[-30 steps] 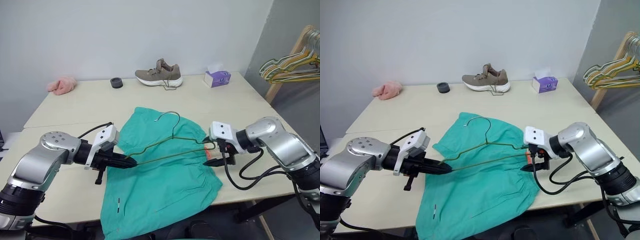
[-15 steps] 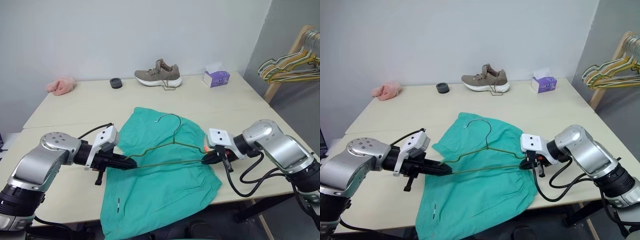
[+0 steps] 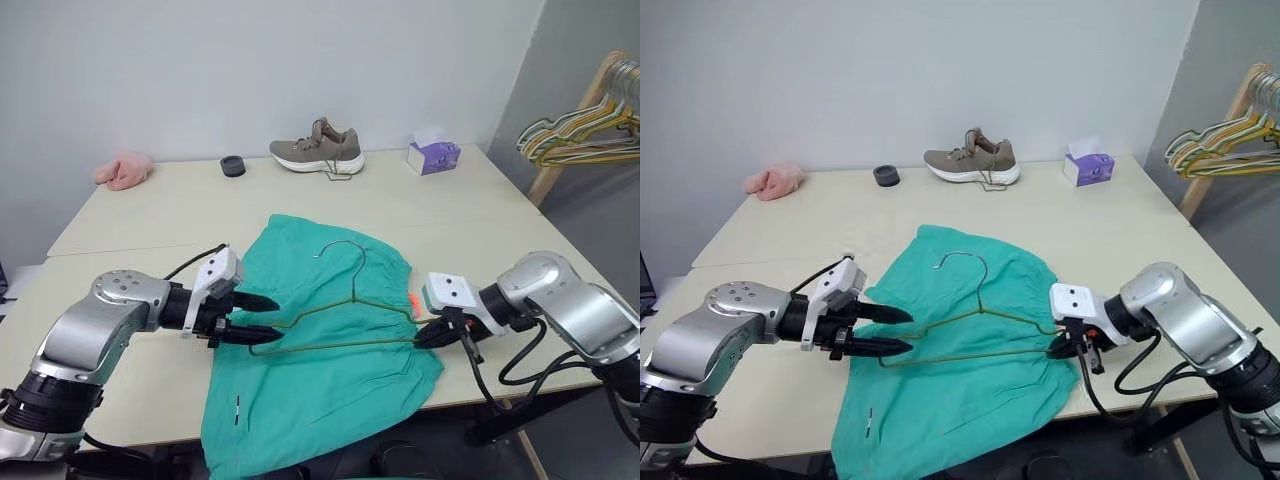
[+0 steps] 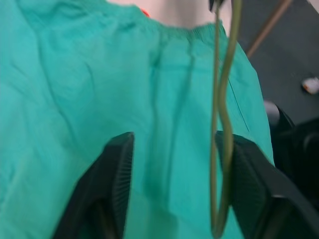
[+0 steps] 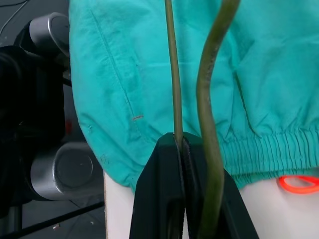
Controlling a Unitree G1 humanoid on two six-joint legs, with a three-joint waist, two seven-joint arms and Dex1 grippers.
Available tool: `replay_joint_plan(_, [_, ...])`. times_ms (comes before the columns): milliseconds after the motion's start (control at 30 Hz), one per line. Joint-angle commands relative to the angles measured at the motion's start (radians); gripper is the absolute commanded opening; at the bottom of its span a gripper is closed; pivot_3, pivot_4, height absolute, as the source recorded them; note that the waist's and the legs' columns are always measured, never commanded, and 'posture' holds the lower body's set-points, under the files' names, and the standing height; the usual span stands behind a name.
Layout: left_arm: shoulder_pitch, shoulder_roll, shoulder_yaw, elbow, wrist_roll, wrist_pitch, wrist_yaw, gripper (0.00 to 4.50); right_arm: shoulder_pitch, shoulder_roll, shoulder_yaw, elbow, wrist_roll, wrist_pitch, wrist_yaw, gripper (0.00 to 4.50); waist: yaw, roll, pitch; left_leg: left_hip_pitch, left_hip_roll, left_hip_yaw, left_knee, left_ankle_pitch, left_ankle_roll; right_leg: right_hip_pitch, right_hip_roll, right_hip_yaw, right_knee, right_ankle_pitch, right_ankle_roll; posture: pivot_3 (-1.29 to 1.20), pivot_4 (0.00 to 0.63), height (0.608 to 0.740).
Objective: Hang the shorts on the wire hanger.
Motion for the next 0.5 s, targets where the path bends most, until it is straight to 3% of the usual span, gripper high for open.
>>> replay_joint_plan(33, [-0.011, 0.007, 0.079, 0.028, -0.020, -0.001, 0.038, 2.88, 0.039, -0.030, -0.068, -0.042, 0.046, 0.027, -0.007, 0.00, -0.001, 0.000, 0.000, 0.000, 0.000, 0.000, 0.000, 0.000, 0.000, 0.000, 0.000, 0.000, 0.000, 0.000, 0.000, -0.19, 0.000, 0.740])
replay_joint_plan(200, [0.008, 0.010, 0.149, 0.142, -0.008, -0.017, 0.093, 2.88, 0.154, -0.051, -0.244, -0.048, 0.143, 0.142, -0.085, 0.00, -0.002, 0.000, 0.000, 0.000, 0.000, 0.000, 0.000, 0.000, 0.000, 0.000, 0.000, 0.000, 0.000, 0.000, 0.000, -0.21, 0.000, 0.740])
replay_joint_plan(300, [0.016, 0.004, 0.154, 0.173, -0.017, 0.003, 0.097, 3.46, 0.278, -0.059, -0.402, -0.063, 0.207, 0.228, -0.146, 0.00, -0.002, -0.001, 0.000, 0.000, 0.000, 0.000, 0.000, 0.000, 0.000, 0.000, 0.000, 0.000, 0.000, 0.000, 0.000, -0.24, 0.000, 0.740])
replay_joint_plan(400, [0.029, 0.008, 0.127, 0.130, -0.030, 0.008, 0.059, 4.37, 0.404, -0.047, -0.547, -0.087, 0.260, 0.303, -0.206, 0.00, 0.001, -0.002, -0.001, 0.000, 0.000, 0.000, 0.000, 0.000, 0.000, 0.000, 0.000, 0.000, -0.001, 0.000, 0.000, -0.26, 0.000, 0.740])
replay_joint_plan(500, [0.023, -0.005, 0.112, 0.113, -0.012, -0.033, 0.053, 4.46, 0.478, -0.026, -0.649, -0.090, 0.296, 0.354, -0.262, 0.00, -0.002, -0.002, -0.001, 0.000, 0.000, 0.001, 0.000, 0.000, 0.000, 0.000, 0.000, 0.001, 0.000, 0.000, 0.000, -0.26, 0.000, 0.740])
